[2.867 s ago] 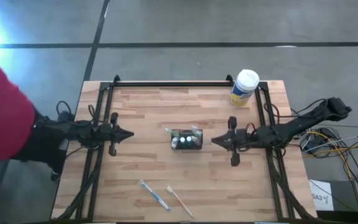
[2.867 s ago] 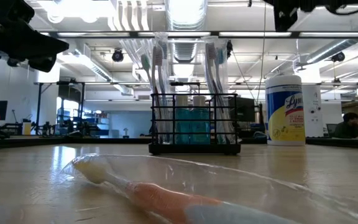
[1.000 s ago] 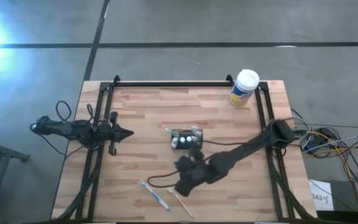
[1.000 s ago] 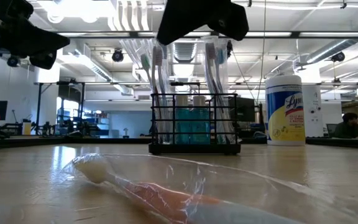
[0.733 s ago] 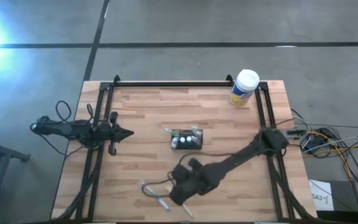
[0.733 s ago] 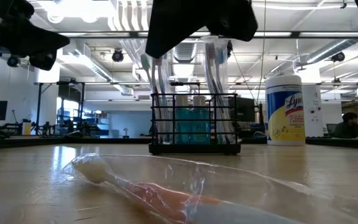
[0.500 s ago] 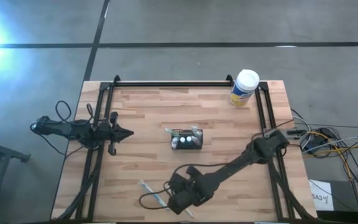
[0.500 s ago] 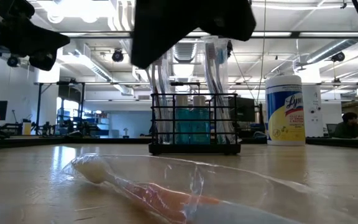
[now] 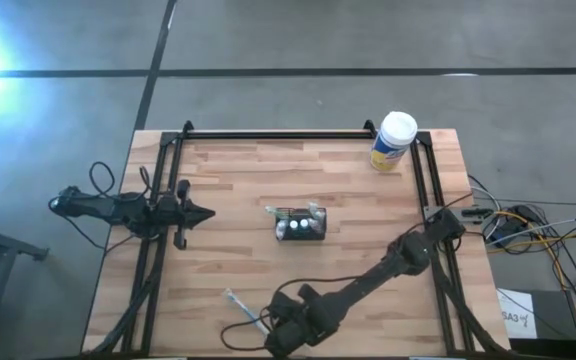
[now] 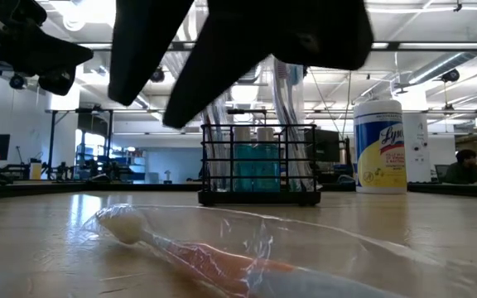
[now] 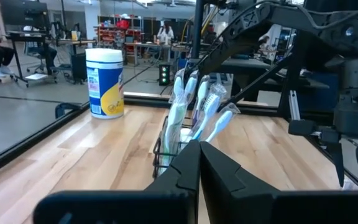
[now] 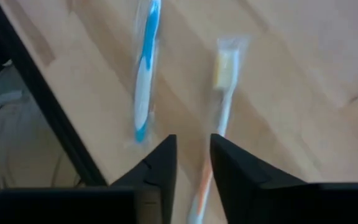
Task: Pick & Place toothbrushing station
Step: Put the orange toothbrush into the black organizer
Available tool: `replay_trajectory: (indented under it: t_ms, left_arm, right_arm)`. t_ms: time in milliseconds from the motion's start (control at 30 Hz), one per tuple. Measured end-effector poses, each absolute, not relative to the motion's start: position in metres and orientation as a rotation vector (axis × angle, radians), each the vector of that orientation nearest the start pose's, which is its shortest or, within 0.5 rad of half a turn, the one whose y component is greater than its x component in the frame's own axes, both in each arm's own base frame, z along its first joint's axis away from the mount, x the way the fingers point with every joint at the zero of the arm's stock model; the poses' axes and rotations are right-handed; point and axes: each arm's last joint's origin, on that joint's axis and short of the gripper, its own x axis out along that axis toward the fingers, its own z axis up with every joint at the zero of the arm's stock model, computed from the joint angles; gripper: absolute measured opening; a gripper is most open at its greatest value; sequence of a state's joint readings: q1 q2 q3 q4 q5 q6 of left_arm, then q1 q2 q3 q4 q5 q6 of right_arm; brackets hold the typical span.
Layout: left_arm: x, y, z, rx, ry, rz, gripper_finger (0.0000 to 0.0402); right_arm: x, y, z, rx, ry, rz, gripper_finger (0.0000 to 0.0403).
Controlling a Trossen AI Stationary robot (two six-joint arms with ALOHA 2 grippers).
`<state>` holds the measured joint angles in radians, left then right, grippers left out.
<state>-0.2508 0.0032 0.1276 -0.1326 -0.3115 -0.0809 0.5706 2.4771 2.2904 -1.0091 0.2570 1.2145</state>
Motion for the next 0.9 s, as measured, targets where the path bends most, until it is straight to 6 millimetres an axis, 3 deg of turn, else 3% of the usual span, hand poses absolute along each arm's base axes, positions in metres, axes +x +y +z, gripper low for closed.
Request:
replay_trajectory:
  t_ms: [333, 900]
  left_arm:
    - [0.087, -0.013, 0.193, -0.079, 0.009, 0.058, 0.0015]
    - [0.087, -0.013, 0.193, -0.08, 0.011, 0.058, 0.0019]
  right_arm:
    - [0.438, 0.277, 0.17, 0.609, 1.051, -0.372, 0.0165]
    - [0.429, 0.27, 0.13, 0.576, 1.103, -0.397, 0.0171]
